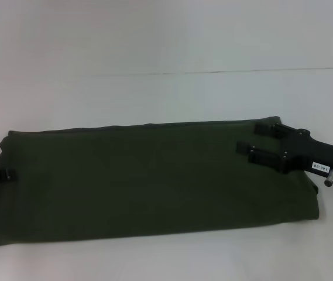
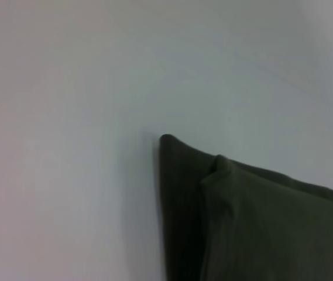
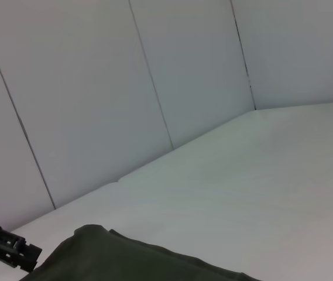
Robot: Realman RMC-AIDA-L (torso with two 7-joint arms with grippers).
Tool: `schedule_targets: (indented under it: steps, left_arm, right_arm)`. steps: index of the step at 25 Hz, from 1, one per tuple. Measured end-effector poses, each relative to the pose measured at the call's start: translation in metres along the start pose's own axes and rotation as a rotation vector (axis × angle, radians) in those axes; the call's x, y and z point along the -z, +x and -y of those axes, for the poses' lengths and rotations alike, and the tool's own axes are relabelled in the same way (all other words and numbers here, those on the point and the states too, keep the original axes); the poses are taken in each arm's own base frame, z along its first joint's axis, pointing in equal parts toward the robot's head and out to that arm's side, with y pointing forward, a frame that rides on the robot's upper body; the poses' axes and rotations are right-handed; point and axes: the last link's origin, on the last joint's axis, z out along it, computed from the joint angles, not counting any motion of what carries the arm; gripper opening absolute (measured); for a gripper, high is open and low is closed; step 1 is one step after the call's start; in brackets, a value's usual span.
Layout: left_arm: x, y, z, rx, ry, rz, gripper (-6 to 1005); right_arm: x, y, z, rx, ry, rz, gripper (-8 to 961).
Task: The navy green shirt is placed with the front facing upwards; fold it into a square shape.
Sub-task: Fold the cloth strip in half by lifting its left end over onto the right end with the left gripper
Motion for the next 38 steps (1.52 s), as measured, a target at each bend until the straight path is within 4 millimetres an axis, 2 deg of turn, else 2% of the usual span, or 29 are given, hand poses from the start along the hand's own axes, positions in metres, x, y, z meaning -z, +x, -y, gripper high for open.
schedule_targets:
  steps: [11, 24, 38]
  left_arm:
    - [-0.001, -0.003, 0.003, -0.012, 0.025, 0.021, 929]
    - [-0.01, -0.004, -0.003, -0.04, 0.021, 0.041, 903]
    - [-0.006, -0.002, 0.001, -0.049, 0.048, 0.039, 875]
  right_arm:
    - [-0.003, -0.002, -0.001, 0.004, -0.008, 0.001, 826]
    - [-0.005, -0.003, -0.001, 0.006, -0.013, 0.0, 826]
    - [-0.007, -0.005, -0.001, 0.005, -0.016, 0.001, 825]
